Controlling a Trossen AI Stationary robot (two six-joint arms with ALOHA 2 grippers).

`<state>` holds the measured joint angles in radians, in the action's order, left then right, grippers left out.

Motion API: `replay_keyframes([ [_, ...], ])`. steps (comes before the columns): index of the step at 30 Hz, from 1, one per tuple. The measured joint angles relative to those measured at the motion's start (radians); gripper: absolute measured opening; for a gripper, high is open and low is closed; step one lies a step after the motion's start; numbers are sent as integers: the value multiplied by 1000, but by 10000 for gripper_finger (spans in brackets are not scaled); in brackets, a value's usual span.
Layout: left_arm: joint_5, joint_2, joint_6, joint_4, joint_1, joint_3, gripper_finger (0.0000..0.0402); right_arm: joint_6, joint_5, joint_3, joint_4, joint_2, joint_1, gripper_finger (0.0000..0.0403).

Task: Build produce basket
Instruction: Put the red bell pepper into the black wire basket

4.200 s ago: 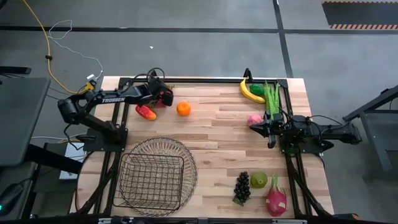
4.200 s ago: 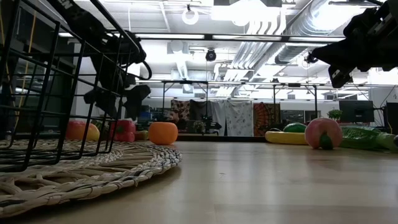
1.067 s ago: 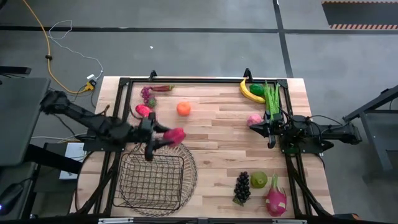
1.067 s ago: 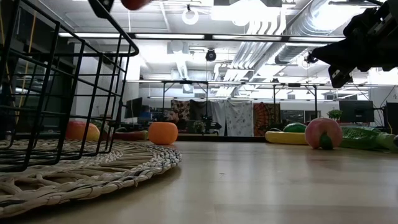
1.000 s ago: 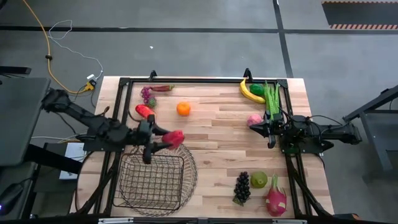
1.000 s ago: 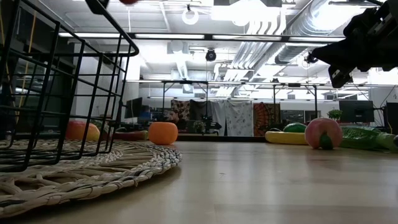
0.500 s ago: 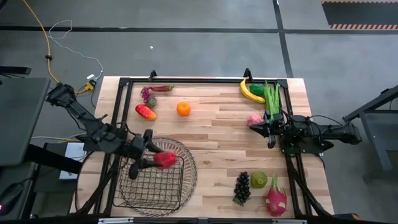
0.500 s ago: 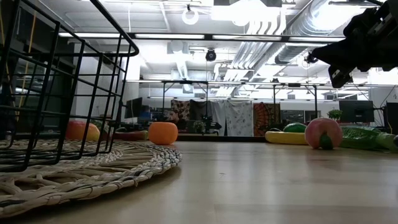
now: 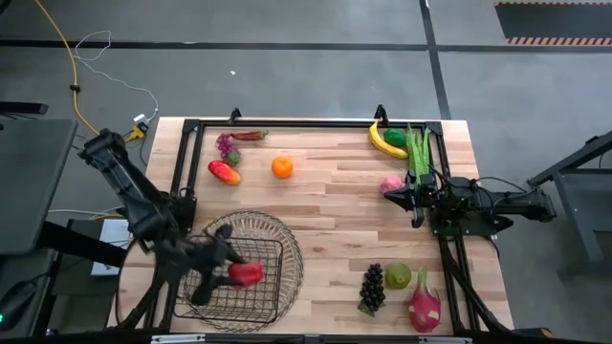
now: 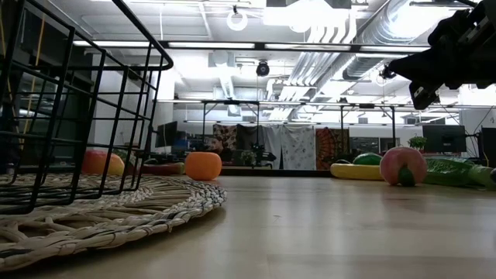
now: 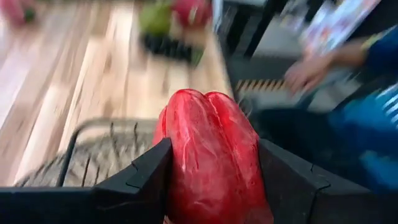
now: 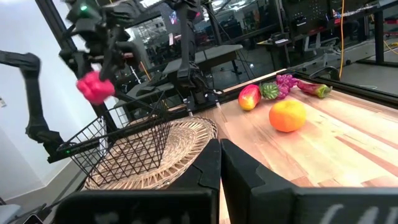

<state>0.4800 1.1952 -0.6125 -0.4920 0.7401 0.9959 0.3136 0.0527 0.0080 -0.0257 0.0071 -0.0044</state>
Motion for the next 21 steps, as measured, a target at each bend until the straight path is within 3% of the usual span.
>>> replay_keyframes([
  [6,-92,158,-58,-198,-15,131,197,0,0,0,0,0,0,0],
  [21,-111,321,151,-204,-20,140,197,0,0,0,0,0,0,0],
])
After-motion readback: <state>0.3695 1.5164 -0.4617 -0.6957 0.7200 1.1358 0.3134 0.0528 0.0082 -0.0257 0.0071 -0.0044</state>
